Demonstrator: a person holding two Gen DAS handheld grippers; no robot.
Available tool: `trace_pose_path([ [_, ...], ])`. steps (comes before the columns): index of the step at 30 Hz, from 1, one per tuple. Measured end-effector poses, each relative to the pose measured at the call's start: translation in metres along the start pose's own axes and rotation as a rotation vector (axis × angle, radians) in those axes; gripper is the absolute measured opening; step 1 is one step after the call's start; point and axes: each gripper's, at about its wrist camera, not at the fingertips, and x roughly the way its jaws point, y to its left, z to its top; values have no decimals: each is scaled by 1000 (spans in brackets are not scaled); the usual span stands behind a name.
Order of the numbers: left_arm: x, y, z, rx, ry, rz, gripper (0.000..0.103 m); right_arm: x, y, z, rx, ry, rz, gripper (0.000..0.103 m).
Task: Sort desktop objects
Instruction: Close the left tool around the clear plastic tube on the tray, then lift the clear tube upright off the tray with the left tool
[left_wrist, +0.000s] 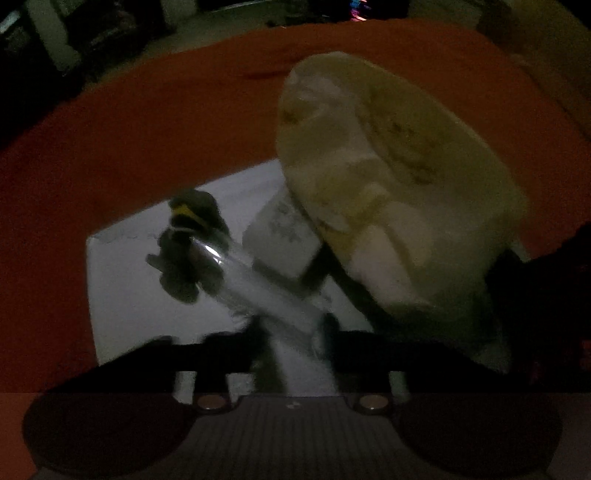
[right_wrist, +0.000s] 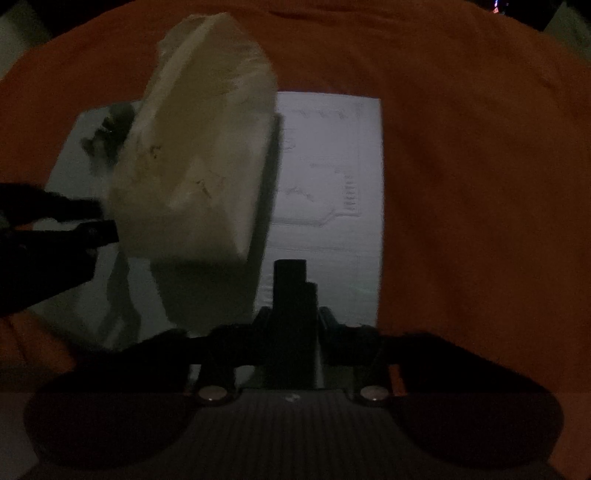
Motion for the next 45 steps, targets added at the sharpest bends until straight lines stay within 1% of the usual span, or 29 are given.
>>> trace_pose_path([
  [4, -10, 12, 0, -2, 9, -37, 13, -4, 0, 1, 3, 4, 6, 28],
  [5, -13, 15, 1, 0, 7, -36, 23, -4, 1, 1, 3, 8, 10, 28],
  [6, -17, 18, 1, -1, -4, -18, 36, -4, 1, 1, 7, 25, 24, 29],
  [7, -20, 21, 1, -13, -9, 4, 81, -6, 0, 1, 20, 36, 36, 30],
  [8, -23, 25, 2, -37, -14, 5, 102, -6, -2, 2, 41, 44, 42, 37],
  [9, -26, 30, 2, -71, -23, -24, 100, -7, -3, 2, 62, 52, 48, 46],
  [10, -29, 36, 3, -110, -27, -70, 101, -7, -4, 4, 71, 55, 48, 47],
  [12, -30, 43, 7, -204, -18, -117, 103, -8, -5, 6, 71, 45, 39, 47],
  [15, -21, 53, 9, -382, 14, -114, 103, -7, -5, 9, 81, 30, 18, 47],
  [18, -6, 60, 10, -505, 26, -104, 98, -6, -2, 11, 75, 24, 18, 46],
  [19, -1, 62, 10, -523, 26, -106, 90, -6, -1, 11, 73, 22, 21, 46],
  [20, 5, 62, 10, -532, 29, -100, 79, -5, 0, 10, 72, 24, 23, 46],
  [22, 9, 57, 13, -526, 15, -57, 77, -4, 2, 8, 71, 27, 27, 46],
  [24, 9, 50, 17, -503, -10, -14, 58, -4, 5, 6, 62, 25, 24, 46],
  [25, 9, 47, 17, -492, -13, -3, 39, -4, 7, 5, 55, 22, 22, 46],
  [26, 8, 46, 17, -485, -10, 11, 33, -4, 8, 4, 47, 22, 21, 46],
  [29, 5, 51, 14, -483, 33, 30, 27, -7, 9, 0, 43, 27, 31, 45],
  [31, -1, 56, 9, -480, 80, 16, 26, -9, 7, -2, 45, 27, 29, 45],
  [34, -13, 59, -8, -426, 129, 9, 26, -13, 5, -3, 51, 16, 21, 40],
  [35, -16, 59, -14, -408, 137, 3, 26, -15, 5, -3, 51, 17, 15, 33],
  [36, -19, 57, -19, -386, 137, 7, 26, -16, 5, -2, 50, 17, 10, 28],
  [38, -24, 52, -25, -338, 128, 36, 27, -19, 5, -1, 47, 13, -5, 28],
  [39, -25, 49, -25, -318, 125, 53, 30, -19, 6, 0, 44, 8, -14, 28],
  [40, -25, 46, -24, -304, 129, 65, 48, -19, 6, 2, 45, 7, -15, 28],
  [41, -25, 44, -24, -298, 131, 82, 71, -18, 6, 4, 53, 19, -5, 29],
  [42, -27, 42, -24, -294, 121, 98, 78, -17, 5, 5, 68, 31, 8, 31],
  [43, -27, 39, -23, -283, 107, 111, 79, -16, 4, 7, 84, 33, 7, 36],
  [44, -25, 35, -22, -264, 109, 119, 71, -15, 3, 8, 99, 35, 5, 45],
  [45, -20, 35, -21, -253, 127, 117, 65, -13, 5, 10, 91, 28, -7, 45],
])
